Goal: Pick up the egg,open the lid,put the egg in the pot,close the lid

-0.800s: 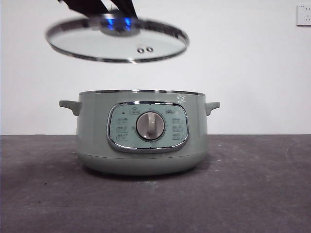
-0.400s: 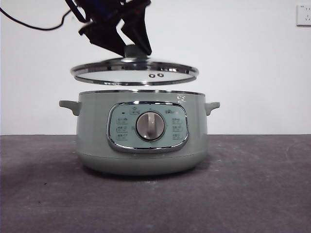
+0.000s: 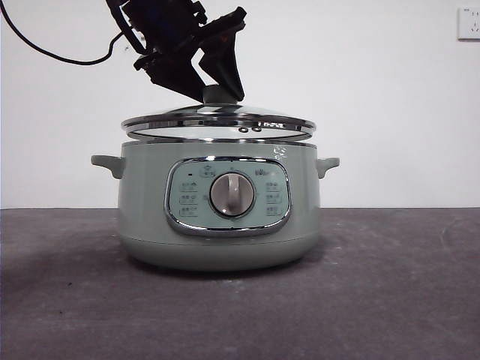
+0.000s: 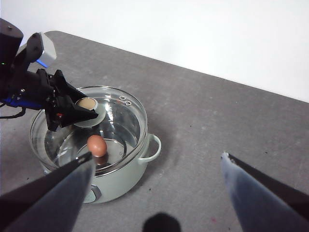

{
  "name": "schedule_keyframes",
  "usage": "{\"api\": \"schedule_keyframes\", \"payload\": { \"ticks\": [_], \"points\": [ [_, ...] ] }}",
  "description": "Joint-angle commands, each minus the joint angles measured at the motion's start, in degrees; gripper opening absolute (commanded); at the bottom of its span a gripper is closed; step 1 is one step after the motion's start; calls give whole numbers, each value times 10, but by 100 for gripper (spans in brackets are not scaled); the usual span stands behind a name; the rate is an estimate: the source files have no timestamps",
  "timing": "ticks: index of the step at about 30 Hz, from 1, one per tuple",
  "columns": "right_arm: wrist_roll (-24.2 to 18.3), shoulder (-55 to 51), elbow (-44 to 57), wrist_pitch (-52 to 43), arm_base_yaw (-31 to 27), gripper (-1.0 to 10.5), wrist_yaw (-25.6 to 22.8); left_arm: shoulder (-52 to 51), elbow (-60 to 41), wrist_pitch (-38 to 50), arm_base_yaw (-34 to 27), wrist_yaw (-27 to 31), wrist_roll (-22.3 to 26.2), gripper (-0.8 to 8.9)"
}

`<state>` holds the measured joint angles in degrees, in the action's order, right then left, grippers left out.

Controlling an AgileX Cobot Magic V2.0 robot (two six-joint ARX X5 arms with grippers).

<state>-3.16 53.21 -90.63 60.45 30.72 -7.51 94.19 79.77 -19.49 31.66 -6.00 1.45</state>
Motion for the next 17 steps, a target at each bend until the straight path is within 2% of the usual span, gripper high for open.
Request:
{"api": "schedule_keyframes", "payload": {
  "ticks": [1,5,9,17],
  "points": [
    [7,-1,1,-3,1,442,2,-4,2,25,2,-1,0,-8],
    [7,-1,1,-3,1,442,5,-1,2,24,2,-1,0,-9],
    [9,-1,1,-4,1,441,29,9,2,23,4,-1,0,-9],
    [10,-1,1,-3,1,441,29,31,2,16,5,-1,0,-9]
  ]
}}
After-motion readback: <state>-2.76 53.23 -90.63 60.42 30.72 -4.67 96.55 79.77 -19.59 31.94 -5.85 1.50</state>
